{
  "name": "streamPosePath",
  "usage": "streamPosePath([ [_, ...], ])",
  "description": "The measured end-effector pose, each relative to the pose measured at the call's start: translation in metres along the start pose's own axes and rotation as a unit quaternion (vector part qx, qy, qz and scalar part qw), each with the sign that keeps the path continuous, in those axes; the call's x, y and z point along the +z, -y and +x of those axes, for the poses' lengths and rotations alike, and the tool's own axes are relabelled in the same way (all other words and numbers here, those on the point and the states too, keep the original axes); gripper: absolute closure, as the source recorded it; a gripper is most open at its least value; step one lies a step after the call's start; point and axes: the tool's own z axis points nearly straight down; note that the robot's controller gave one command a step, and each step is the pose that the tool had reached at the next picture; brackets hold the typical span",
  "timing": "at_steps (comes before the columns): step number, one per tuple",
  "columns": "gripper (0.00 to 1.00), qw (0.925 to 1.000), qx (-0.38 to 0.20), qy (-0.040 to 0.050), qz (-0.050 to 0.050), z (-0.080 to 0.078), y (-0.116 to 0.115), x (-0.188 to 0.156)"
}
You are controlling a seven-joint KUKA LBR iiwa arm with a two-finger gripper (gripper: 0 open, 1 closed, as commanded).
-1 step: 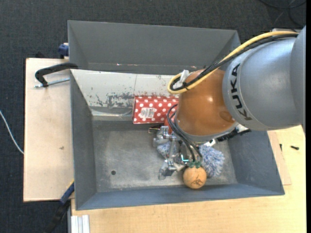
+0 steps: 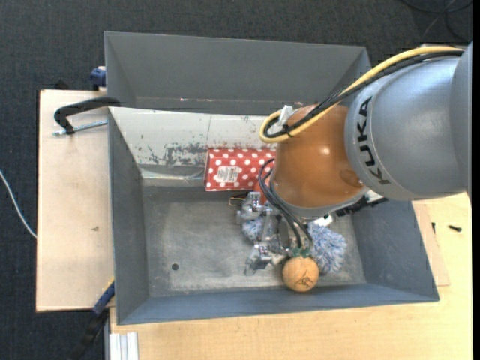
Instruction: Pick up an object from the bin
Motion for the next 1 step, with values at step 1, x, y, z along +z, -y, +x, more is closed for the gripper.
streamPosePath([
  [1,0.0,0.9975,-0.07,0.0038,-0.001,-0.0227,0.026,0.0185],
])
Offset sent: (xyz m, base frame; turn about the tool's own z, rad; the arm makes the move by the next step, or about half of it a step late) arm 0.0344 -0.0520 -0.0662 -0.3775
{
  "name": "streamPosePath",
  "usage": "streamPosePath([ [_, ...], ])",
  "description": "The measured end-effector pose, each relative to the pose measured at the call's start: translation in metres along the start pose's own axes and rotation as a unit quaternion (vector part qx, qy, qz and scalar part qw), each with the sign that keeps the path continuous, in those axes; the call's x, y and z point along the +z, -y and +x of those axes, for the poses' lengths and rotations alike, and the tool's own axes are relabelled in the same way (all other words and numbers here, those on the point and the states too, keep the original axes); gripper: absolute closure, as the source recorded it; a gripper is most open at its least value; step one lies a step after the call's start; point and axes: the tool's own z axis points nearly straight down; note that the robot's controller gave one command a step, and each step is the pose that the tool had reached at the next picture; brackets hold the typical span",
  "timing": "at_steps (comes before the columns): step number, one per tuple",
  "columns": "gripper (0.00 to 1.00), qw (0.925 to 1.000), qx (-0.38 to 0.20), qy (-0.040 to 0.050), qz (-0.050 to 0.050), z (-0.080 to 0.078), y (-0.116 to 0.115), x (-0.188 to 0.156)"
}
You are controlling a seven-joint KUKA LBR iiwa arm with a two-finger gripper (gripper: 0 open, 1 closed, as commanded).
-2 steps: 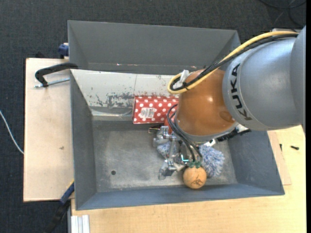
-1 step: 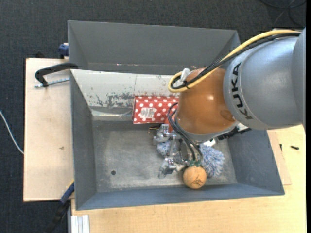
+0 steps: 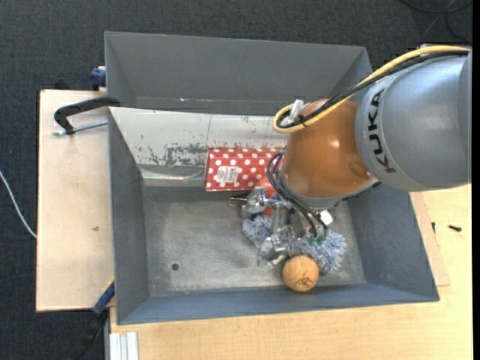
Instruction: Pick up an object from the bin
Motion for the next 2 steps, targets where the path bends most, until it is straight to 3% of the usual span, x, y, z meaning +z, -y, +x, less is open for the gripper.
streamPosePath([
  [1,0.0,0.9996,-0.028,0.0008,0.0,-0.007,0.016,0.009],
  [2,0.0,0.9935,-0.114,-0.005,0.002,-0.014,0.029,0.015],
])
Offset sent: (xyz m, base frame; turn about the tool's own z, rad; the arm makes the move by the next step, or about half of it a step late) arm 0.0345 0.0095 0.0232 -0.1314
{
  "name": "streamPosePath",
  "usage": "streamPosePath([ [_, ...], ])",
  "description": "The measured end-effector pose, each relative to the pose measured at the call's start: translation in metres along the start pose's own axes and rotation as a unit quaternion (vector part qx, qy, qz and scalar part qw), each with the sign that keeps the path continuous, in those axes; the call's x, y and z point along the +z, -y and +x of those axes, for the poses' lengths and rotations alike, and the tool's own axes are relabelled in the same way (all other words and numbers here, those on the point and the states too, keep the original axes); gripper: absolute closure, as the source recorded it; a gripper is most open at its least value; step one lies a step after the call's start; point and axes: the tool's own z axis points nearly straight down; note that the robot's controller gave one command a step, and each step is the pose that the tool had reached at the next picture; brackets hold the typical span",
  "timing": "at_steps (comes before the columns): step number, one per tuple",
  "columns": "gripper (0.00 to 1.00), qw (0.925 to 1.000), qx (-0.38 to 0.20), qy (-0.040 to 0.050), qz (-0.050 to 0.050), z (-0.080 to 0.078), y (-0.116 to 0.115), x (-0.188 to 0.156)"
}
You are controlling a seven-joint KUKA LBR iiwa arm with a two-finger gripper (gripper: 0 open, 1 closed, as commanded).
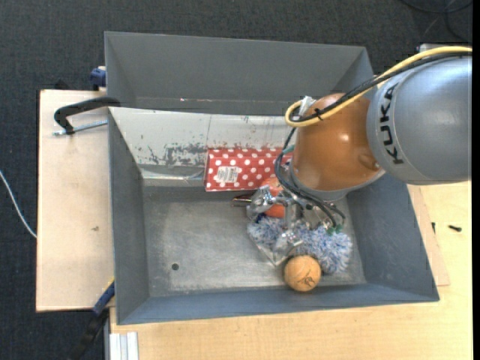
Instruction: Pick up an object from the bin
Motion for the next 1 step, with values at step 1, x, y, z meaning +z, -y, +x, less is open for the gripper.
streamPosePath([
  [1,1.0,0.9846,-0.175,0.0052,-0.003,-0.0072,0.0242,0.0272],
])
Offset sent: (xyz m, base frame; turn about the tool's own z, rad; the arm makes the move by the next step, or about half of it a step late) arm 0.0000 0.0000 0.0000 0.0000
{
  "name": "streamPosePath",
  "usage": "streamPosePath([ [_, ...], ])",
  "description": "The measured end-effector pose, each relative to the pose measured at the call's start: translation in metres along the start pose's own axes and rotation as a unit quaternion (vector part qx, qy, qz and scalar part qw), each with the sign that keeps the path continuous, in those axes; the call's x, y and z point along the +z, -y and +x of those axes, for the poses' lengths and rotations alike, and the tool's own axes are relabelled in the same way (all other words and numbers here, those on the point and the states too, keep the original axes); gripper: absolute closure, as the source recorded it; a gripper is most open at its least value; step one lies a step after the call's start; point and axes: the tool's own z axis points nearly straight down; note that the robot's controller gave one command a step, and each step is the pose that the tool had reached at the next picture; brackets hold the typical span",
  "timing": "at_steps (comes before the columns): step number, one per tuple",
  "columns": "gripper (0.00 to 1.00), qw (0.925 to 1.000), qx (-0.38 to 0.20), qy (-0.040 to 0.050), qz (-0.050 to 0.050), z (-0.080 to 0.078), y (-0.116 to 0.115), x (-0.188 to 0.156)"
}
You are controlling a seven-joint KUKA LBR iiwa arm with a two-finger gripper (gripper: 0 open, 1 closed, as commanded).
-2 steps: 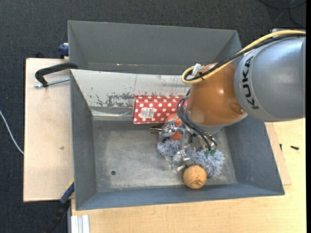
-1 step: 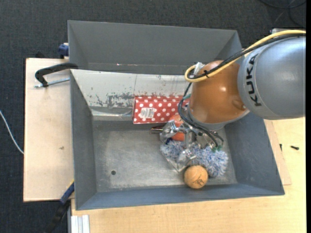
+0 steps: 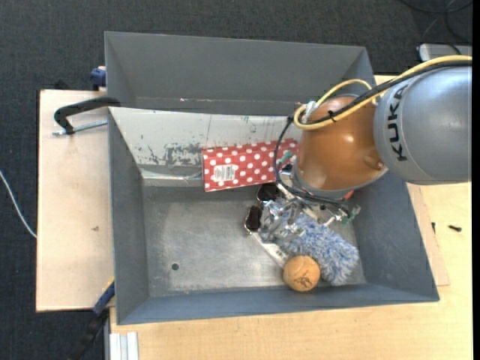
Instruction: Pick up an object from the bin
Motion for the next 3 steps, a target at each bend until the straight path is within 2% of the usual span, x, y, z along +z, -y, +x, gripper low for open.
streamPosePath([
  [1,1.0,1.0,0.0,0.0001,0.0,0.0,0.0,0.0],
  [2,1.0,1.0,-0.002,-0.0028,0.001,0.006,-0.001,-0.027],
  [3,1.0,0.9999,0.012,-0.0016,0.003,0.001,-0.001,-0.056],
])
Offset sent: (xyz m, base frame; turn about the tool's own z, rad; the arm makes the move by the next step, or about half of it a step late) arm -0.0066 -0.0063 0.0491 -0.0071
